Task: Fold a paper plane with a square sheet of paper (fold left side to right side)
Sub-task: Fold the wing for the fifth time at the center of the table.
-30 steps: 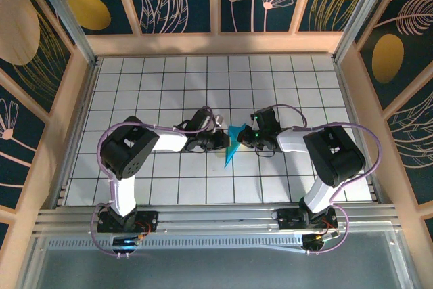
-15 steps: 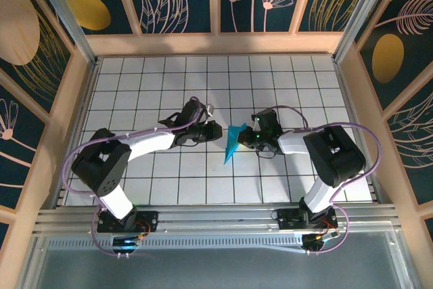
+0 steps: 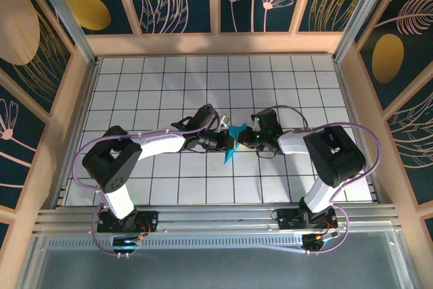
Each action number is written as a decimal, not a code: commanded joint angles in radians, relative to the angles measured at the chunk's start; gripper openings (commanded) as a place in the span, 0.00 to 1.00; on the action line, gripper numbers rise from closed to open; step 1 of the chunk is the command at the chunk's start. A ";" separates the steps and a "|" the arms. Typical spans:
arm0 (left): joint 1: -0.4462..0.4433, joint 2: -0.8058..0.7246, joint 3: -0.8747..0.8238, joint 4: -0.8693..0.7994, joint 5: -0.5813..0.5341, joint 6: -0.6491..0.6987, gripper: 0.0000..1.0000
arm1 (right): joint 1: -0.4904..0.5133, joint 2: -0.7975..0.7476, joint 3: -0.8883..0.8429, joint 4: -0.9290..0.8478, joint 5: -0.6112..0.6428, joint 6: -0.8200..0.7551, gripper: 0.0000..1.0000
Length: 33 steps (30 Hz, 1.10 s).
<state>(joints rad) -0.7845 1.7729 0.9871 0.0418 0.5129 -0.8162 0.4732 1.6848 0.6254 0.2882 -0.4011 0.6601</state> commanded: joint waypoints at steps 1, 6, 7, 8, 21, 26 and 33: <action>0.006 0.030 0.037 -0.015 0.016 -0.007 0.07 | 0.005 0.027 -0.037 -0.152 0.064 -0.021 0.00; 0.005 0.061 0.036 -0.016 0.027 -0.001 0.07 | 0.006 0.029 -0.035 -0.159 0.068 -0.022 0.00; 0.005 0.064 0.032 -0.016 0.029 -0.001 0.07 | 0.006 0.029 -0.035 -0.161 0.070 -0.024 0.00; 0.005 0.068 0.029 -0.014 0.032 -0.002 0.07 | 0.006 0.032 -0.033 -0.162 0.071 -0.025 0.00; 0.005 0.111 0.003 -0.043 0.000 0.027 0.07 | 0.005 0.035 -0.028 -0.181 0.081 -0.030 0.00; 0.005 0.117 -0.008 -0.039 -0.004 0.028 0.07 | 0.006 0.035 -0.026 -0.185 0.083 -0.031 0.00; 0.005 0.124 -0.008 -0.031 -0.004 0.026 0.07 | 0.007 0.036 -0.024 -0.188 0.084 -0.029 0.00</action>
<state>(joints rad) -0.7837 1.8767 0.9901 0.0292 0.5148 -0.8001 0.4751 1.6848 0.6285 0.2802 -0.3946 0.6594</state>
